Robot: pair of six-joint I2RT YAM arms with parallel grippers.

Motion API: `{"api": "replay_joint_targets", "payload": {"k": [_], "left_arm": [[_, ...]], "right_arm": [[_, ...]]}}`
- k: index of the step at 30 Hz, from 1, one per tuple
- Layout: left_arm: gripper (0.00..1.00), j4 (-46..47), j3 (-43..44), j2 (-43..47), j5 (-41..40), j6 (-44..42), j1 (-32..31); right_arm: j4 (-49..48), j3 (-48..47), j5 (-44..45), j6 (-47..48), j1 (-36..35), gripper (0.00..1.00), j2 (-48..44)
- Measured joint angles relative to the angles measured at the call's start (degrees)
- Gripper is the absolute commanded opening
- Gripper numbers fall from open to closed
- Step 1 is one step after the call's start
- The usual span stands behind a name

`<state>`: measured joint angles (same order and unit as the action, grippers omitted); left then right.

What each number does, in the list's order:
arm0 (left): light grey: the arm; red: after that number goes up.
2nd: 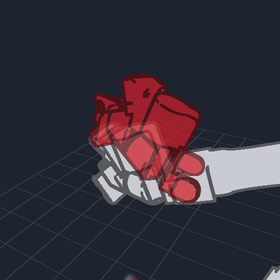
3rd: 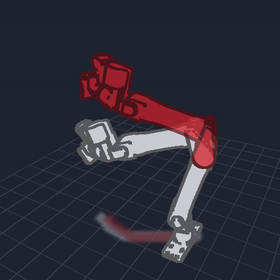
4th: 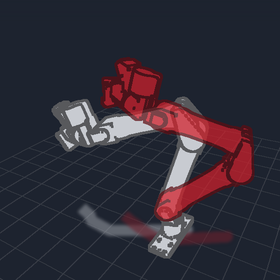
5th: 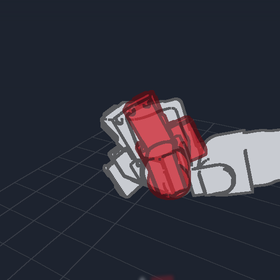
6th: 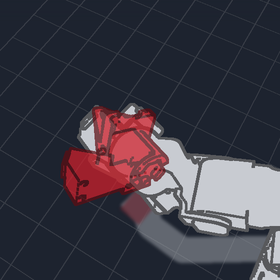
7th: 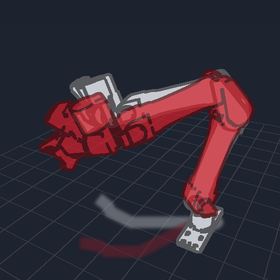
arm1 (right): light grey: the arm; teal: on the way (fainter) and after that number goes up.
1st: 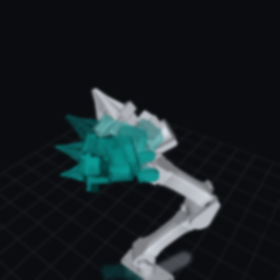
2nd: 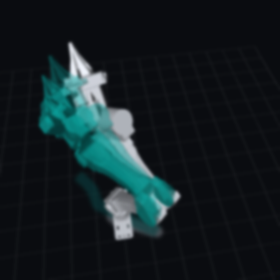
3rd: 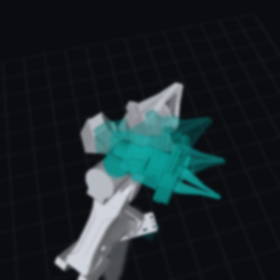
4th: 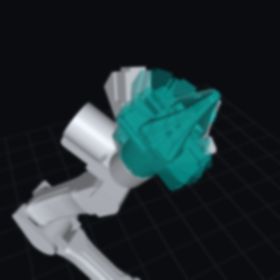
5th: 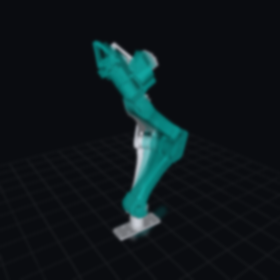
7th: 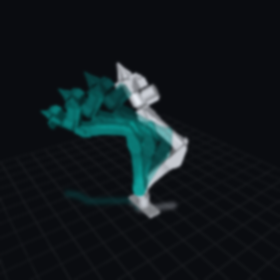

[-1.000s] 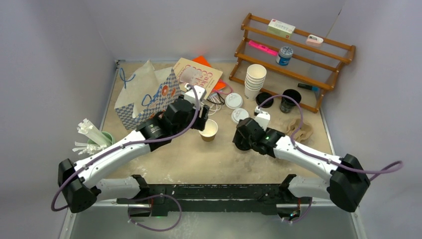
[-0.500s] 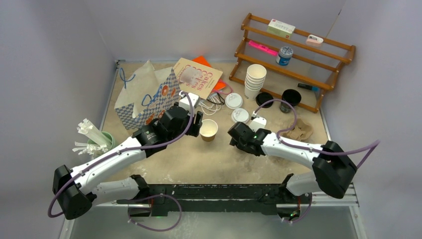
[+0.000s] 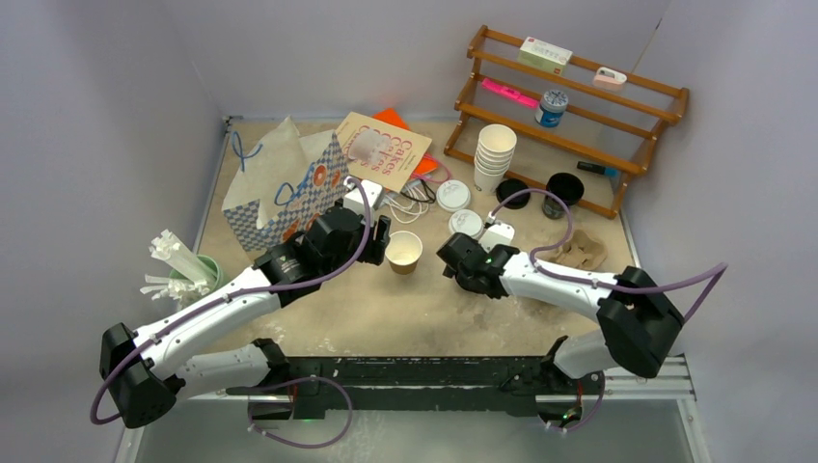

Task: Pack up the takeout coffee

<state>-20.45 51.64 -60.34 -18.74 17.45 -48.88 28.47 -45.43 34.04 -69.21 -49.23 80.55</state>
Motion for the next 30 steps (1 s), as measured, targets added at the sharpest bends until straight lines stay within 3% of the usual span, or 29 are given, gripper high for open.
{"api": "replay_joint_targets", "payload": {"k": [9,22,30], "left_arm": [[0.6,0.0,0.0,0.0,-0.17,-0.02,0.0],[0.59,0.0,0.0,-0.02,-0.15,-0.04,0.0],[0.58,-0.07,0.0,-0.17,-0.15,-0.04,0.0]], "right_arm": [[0.76,-1.92,2.43,0.57,0.0,0.84,2.43],[0.66,-2.89,3.98,4.98,0.0,0.9,3.43],[-0.2,-2.89,3.98,7.93,0.0,0.7,3.39]]}}
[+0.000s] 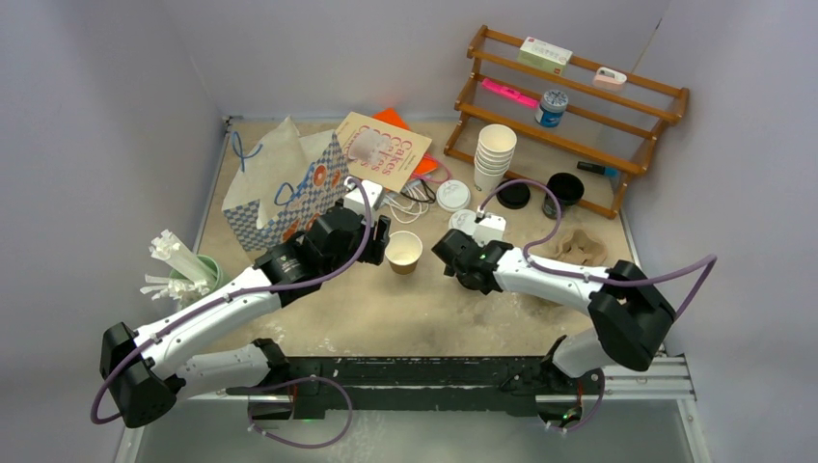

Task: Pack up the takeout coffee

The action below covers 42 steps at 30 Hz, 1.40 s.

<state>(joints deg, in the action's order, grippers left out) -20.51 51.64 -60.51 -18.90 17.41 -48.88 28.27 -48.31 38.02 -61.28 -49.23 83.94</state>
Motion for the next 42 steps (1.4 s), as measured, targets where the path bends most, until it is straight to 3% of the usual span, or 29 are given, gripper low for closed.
{"api": "replay_joint_targets", "payload": {"k": [4,11,17,31,42], "left_arm": [[0.58,-0.11,0.0,0.0,0.0,0.0,0.0],[0.56,-0.15,0.0,0.0,0.0,0.0,0.0],[0.56,0.13,-0.04,0.0,1.07,0.35,0.15],[0.55,1.73,-3.39,3.85,6.38,3.87,4.96],[0.55,3.58,-6.71,3.65,10.91,6.14,8.92]], "right_arm": [[-0.02,0.0,-0.04,0.55,0.0,0.65,-0.96],[0.68,-1.27,-1.14,2.16,0.0,0.67,-6.49],[1.03,-7.02,-7.89,6.08,0.35,0.67,-6.99],[1.53,-21.53,-34.77,15.04,7.26,0.7,2.21],[8.02,-35.15,-40.94,17.51,7.26,0.74,15.98]]}}
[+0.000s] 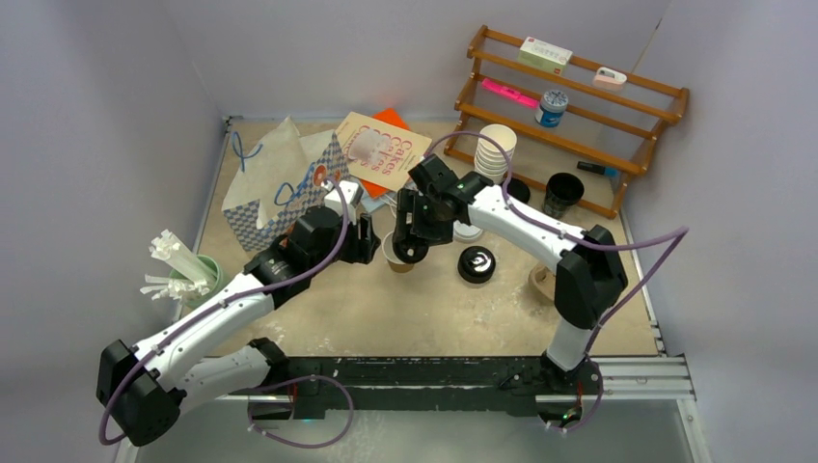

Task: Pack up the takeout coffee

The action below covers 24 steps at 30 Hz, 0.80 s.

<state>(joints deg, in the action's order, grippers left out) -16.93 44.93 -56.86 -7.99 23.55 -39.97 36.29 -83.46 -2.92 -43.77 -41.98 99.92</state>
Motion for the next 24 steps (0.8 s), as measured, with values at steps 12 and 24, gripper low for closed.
{"api": "replay_joint_targets", "payload": {"k": [12,24], "left_arm": [[0.54,4.83,-3.26,-2.86,2.99,1.44,0.92],[0.54,6.6,-4.55,-2.82,3.52,1.6,0.96]], "right_arm": [[7.1,-8.9,-0.11,2.84,0.0,0.95,6.01],[3.87,-8.15,-5.25,2.86,0.0,0.97,5.99]]}}
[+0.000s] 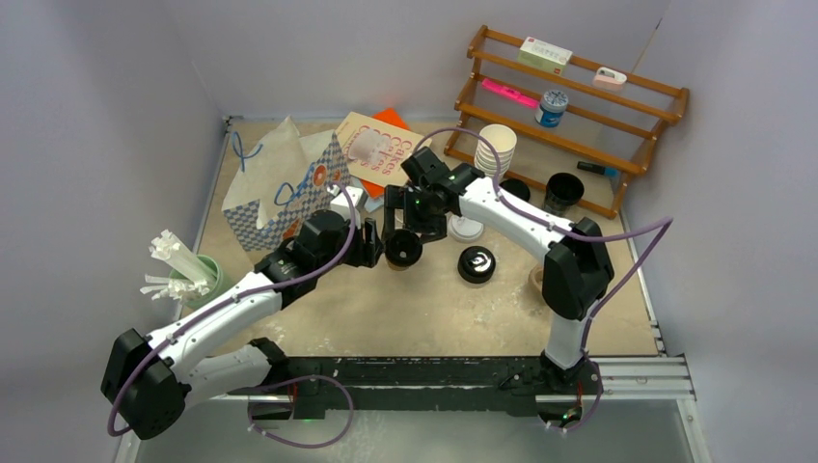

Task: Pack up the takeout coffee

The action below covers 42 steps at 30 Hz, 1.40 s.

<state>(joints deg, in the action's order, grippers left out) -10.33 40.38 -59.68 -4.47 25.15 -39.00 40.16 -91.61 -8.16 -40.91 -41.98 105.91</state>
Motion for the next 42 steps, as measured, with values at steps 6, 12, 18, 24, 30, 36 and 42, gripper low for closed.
{"api": "replay_joint_targets", "payload": {"k": [6,12,18,24,30,36,42], "left_arm": [[0.52,0.02,0.0,0.04,0.0,-0.02,0.0],[0.5,0.02,-0.02,0.04,0.0,0.0,0.0],[0.47,0.04,-0.04,0.13,-0.04,0.04,0.0],[0.46,0.37,-0.79,0.24,0.0,0.96,0.66],[0.42,0.59,-1.22,2.8,-0.26,2.27,2.47],[0.38,1.31,-3.48,5.49,-0.44,4.37,4.04],[0.38,1.7,-6.01,6.58,0.26,7.15,8.31]], "right_arm": [[-1.95,1.62,-0.66,-0.33,0.0,0.92,-0.85],[-3.61,3.37,-0.52,-0.66,0.0,0.89,-2.84],[-4.94,4.28,-0.35,-0.63,0.0,0.91,-4.0],[-4.87,5.14,2.73,0.94,0.0,0.99,-5.62],[-6.01,9.55,6.6,5.49,-0.28,0.99,-12.52],[-7.48,11.85,11.5,9.86,-4.37,0.99,-15.8],[-6.29,10.21,16.44,12.41,-8.83,0.99,-12.31]]}}
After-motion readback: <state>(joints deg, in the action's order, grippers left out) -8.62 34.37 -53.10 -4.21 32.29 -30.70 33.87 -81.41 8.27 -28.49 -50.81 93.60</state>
